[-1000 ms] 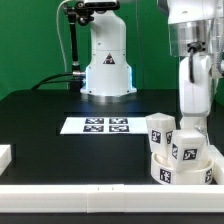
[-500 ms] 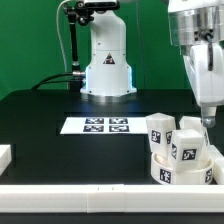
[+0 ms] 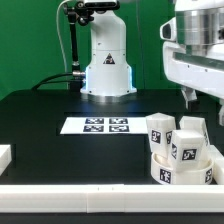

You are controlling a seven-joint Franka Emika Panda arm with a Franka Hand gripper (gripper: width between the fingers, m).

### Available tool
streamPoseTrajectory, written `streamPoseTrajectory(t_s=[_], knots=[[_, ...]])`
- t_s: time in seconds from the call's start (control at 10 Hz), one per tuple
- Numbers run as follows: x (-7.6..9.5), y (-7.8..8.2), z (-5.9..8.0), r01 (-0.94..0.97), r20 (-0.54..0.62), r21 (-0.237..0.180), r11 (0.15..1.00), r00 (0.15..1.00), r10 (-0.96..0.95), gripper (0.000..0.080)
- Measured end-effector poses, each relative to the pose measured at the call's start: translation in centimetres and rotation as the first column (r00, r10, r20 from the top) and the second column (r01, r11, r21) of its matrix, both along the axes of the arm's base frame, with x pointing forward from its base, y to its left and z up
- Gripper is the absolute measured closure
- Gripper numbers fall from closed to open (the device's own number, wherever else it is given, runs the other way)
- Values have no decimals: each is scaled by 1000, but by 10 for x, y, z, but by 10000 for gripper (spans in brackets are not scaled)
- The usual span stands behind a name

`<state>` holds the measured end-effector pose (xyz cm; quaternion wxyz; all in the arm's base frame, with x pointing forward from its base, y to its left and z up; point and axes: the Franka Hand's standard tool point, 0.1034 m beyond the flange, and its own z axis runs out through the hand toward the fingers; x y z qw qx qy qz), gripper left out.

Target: Assemble stool

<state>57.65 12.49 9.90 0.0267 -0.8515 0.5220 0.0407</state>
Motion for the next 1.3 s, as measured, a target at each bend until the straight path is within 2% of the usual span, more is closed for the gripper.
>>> streamPoseTrajectory(t_s=[0.2, 0.4, 0.6, 0.8, 1.0, 1.1, 1.3], knots=[[0, 6, 1, -222, 10, -36, 974, 975, 222, 151], [0, 3, 0, -311, 15, -34, 950, 950, 312, 151], [0, 3, 0, -488, 22, -36, 872, 872, 489, 151], [0, 4, 0, -700, 20, -54, 712, 712, 701, 151], [0, 1, -3, -875, 26, -47, 481, 480, 877, 151], [-2, 1, -5, -888, 21, -39, 458, 458, 889, 151], [-1, -1, -5, -946, 28, -38, 323, 322, 946, 151]])
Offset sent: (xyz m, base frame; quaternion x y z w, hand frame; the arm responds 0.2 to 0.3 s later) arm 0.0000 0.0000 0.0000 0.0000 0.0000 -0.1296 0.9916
